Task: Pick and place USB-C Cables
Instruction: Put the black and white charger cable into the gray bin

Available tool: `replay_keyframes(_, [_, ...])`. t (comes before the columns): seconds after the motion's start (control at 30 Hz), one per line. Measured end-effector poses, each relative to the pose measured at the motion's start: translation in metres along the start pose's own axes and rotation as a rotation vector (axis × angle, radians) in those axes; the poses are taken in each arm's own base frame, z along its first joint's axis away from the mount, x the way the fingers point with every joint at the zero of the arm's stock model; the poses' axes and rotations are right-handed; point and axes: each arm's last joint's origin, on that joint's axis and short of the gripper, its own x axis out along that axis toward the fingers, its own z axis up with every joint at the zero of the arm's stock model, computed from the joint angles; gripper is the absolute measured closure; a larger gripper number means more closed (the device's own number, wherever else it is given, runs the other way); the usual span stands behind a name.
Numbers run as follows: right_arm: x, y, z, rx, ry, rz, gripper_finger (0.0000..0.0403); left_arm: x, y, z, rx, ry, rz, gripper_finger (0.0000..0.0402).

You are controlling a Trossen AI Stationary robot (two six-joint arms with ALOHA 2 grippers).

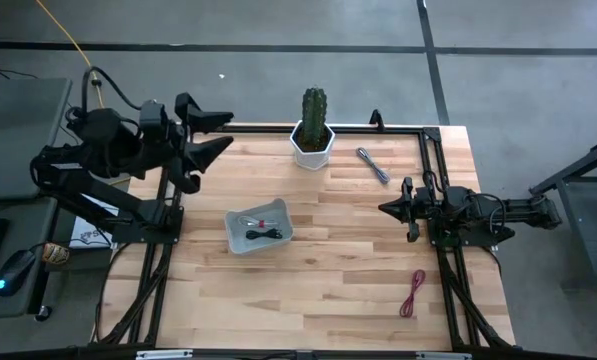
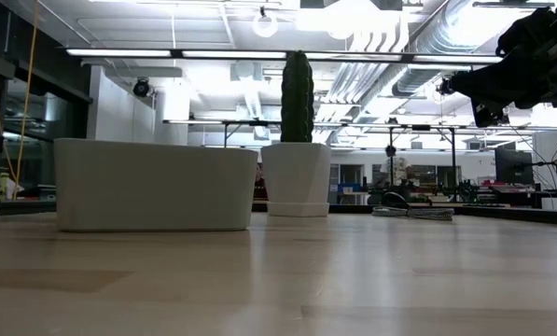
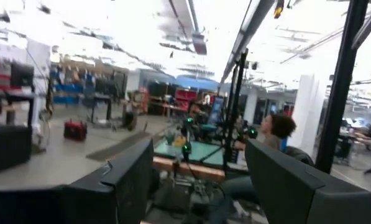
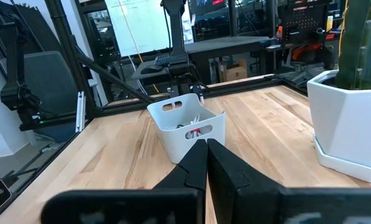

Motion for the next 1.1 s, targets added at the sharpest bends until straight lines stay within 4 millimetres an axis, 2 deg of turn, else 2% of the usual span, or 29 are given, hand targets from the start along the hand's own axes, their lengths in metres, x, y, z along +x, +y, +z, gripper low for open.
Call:
replay_keyframes(0.3, [0.000,0.000,0.000,0.016,-0.005,0.001,0.0402,0.000,0.000,0.000,0.022,-0.001,-0.001,0.0165])
replay_keyframes(0.57, [-0.001,0.001,0.010,0.281,-0.102,0.025,0.0402,0.000,0.000,-0.001,0.032,0.006,-0.001,0.0165])
replay_keyframes(0.87, [-0.002,0.000,0.017,0.444,-0.190,-0.004,0.0402,0.000,0.000,-0.001,0.032,0.007,-0.001,0.0165])
replay_keyframes(1.1, [-0.001,0.000,0.014,0.352,-0.165,-0.026,0.0402,0.000,0.000,-0.001,0.025,0.007,-0.001,0.0165])
